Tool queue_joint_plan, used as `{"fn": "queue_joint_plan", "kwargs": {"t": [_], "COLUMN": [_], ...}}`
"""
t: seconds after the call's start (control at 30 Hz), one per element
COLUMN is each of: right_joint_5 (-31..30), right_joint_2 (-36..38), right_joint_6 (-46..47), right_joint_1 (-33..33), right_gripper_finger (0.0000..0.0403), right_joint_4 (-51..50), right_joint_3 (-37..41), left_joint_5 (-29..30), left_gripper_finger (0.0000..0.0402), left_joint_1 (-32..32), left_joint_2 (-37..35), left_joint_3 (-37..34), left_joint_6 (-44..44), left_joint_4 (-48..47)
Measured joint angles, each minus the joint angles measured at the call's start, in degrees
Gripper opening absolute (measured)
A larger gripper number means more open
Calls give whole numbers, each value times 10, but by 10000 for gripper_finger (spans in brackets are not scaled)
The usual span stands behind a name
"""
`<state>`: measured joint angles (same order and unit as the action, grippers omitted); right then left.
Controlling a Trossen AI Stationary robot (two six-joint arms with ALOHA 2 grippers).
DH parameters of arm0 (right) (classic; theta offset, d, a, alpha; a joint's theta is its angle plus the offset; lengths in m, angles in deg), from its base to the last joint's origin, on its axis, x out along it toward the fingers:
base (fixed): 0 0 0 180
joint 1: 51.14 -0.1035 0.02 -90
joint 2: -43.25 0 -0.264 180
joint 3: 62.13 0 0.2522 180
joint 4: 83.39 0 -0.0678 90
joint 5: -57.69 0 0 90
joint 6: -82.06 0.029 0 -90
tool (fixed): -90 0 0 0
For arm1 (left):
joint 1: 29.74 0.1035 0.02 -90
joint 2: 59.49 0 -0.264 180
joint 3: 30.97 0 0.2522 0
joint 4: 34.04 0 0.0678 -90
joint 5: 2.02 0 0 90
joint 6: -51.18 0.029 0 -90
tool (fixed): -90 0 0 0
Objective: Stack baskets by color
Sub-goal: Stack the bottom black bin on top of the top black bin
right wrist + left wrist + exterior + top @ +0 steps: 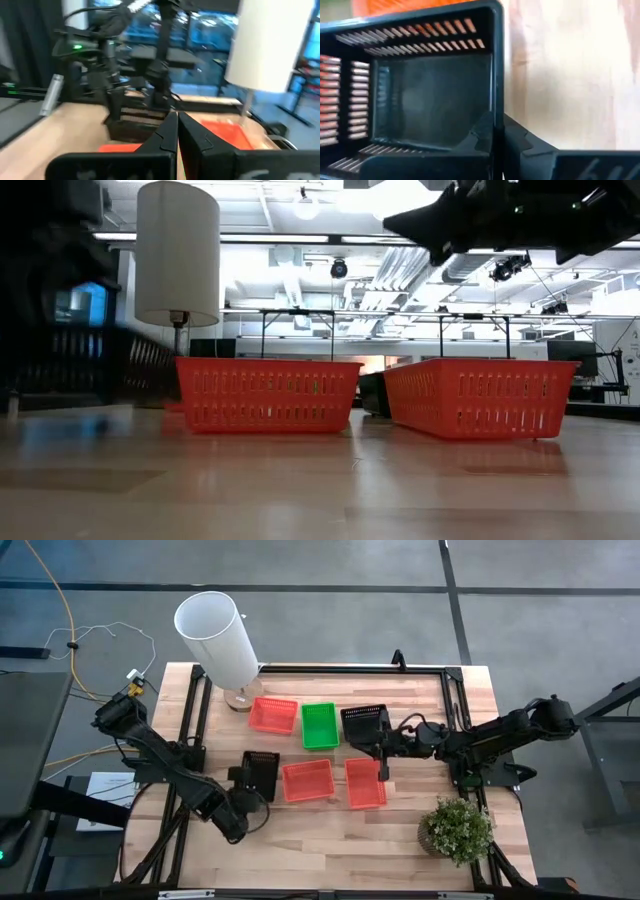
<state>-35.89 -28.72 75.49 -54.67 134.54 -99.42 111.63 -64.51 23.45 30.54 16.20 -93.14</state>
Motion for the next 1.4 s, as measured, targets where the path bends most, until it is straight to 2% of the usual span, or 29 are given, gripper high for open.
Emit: {"fn": "queue_joint_plan", "kwargs": {"t": [0.1,0.23,0.33,0.43,0.57,0.67,0.87,1.0,1.07,1.2,1.4], "right_joint_5": [39,34,32,32,32,32,32,32,32,32,37], "right_joint_2": [0,0,0,0,0,1,1,1,1,1,1], "right_joint_6": [-13,-21,-61,-94,-126,-154,-203,-226,-226,-226,-235], "right_joint_1": [-2,-17,-28,-41,-58,-71,-90,-100,-104,-109,-116], "right_gripper_finger": [0,0,0,0,0,0,0,0,0,0,0], "right_joint_4": [26,67,92,117,146,163,169,169,171,174,185], "right_joint_3": [0,0,0,0,0,0,0,0,0,0,0], "left_joint_5": [43,137,212,233,215,174,50,31,21,-36,-46], "left_gripper_finger": [2,1,0,0,0,0,0,0,0,0,0], "left_joint_1": [-17,-42,-38,5,95,167,286,332,352,391,446], "left_joint_2": [0,0,-3,-5,-5,-5,-4,6,17,53,135], "left_joint_3": [70,159,195,211,211,211,211,211,212,212,212], "left_joint_6": [1,47,149,275,435,586,868,1064,1122,1185,1282], "left_joint_4": [-113,-227,-250,-243,-231,-198,-60,51,118,205,244]}}
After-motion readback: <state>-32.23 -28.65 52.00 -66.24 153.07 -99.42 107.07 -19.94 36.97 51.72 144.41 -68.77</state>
